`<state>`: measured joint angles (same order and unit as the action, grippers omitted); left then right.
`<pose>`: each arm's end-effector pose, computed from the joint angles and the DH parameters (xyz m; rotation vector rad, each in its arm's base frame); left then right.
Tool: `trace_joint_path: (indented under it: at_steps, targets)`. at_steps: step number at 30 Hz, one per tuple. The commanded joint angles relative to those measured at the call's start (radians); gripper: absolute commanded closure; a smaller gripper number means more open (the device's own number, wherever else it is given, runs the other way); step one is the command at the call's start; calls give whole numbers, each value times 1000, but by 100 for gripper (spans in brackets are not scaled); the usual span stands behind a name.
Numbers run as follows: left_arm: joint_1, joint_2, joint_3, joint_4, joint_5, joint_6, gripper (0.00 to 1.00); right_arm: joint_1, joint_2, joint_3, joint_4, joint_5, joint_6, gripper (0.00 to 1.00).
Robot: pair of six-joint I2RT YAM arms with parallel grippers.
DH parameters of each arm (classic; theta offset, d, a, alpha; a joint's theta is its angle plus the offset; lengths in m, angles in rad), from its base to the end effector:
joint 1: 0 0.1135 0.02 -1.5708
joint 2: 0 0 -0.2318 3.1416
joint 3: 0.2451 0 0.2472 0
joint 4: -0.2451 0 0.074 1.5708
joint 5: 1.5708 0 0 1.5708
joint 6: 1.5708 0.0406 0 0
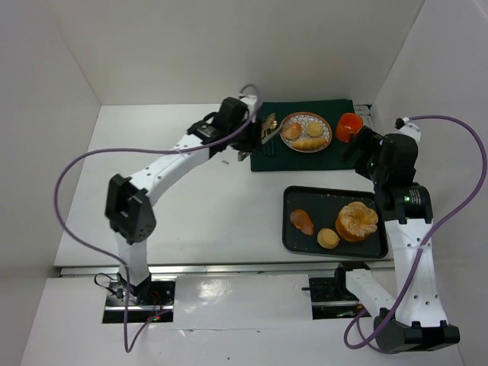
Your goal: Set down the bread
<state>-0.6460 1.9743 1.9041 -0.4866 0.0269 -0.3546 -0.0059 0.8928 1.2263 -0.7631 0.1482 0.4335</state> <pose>0.3600 -0.2728 0.3091 0.3343 2.1650 -0.6095 0.1853 -0.0071 0.3817 0.5277 1.9267 0.1270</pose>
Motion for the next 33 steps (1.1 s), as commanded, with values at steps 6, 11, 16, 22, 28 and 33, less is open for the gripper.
trace_joint_path:
  at_steps: [6, 11, 16, 22, 28, 33]
  targets:
    - [178, -368, -632, 247, -67, -331, 42, 7, -6, -48, 65, -61, 17, 0]
    - [198, -341, -703, 286, -91, -365, 41, 7, 15, -83, 77, -104, 17, 0]
    - [172, -272, -682, 212, -105, -397, 33, 7, 24, -105, 96, -93, 17, 0]
    - [149, -307, -624, 114, -159, -388, 0, 7, 46, -114, 96, -81, 17, 0]
    - [149, -429, -565, 51, -193, -339, 0, 7, 149, -94, 39, -19, 17, 0]
    - [138, -532, -545, 19, -168, -279, 0, 7, 265, -103, 39, 30, 17, 0]
